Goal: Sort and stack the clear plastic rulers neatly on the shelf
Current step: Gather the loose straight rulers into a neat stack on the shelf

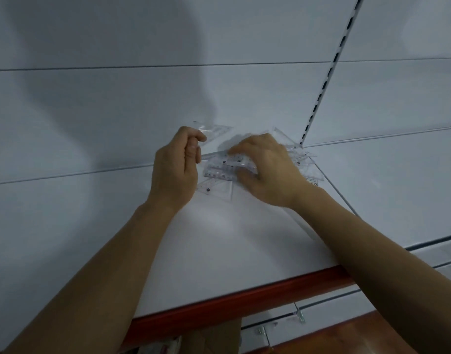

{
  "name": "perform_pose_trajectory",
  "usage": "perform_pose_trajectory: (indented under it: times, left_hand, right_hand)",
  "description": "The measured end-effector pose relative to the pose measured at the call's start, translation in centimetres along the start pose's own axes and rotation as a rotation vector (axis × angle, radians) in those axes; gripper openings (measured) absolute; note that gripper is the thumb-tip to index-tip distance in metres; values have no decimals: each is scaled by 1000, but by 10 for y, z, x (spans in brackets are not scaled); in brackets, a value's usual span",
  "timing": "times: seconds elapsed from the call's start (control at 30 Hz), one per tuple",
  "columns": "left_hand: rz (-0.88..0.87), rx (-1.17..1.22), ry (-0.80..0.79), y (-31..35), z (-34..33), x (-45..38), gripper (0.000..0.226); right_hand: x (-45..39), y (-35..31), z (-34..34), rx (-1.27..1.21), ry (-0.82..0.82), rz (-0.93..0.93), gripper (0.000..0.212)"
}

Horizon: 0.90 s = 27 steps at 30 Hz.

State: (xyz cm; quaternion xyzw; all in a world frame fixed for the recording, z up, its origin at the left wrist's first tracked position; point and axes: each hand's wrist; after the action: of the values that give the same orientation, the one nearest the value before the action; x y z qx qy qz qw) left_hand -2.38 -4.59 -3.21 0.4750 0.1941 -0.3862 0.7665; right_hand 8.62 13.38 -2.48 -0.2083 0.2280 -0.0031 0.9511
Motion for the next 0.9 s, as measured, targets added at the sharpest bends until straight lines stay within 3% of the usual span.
perform_pose_trajectory:
  times: [0.13,0.33,0.47,0.6,0.77,0.9]
  left_hand:
    - [-33,0,49,1,2,-1,22]
    - [-65,3,30,0,-1,1,23]
    - [-37,26,67,0,2,0,25]
    - [-69,76,67,3,-1,0,40]
    - [-172,-12,19,17,-4,6,39]
    - [-265,-67,-88,34,-9,12,38]
  right_hand:
    - [-6,-15,-5,293,-361,100,49]
    - [-32,-23,5,341,-476,3,41]
    - [-27,-15,11,25,-209,-36,5]
    - [-6,-12,23,-306,27,-306,13]
    - [49,4,32,-481,233,-479,21]
    - [100,29,67,-572,307,-571,23]
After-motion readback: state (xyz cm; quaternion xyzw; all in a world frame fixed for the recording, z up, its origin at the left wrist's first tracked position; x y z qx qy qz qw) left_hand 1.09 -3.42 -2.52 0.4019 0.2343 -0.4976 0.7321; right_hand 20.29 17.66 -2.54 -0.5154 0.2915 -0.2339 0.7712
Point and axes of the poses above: each hand's wrist, its own x-axis away from the middle knuckle, its own z-axis out of the back of the hand, y = z × x, and after that the axes turned 7 degrees about -x, right-handed
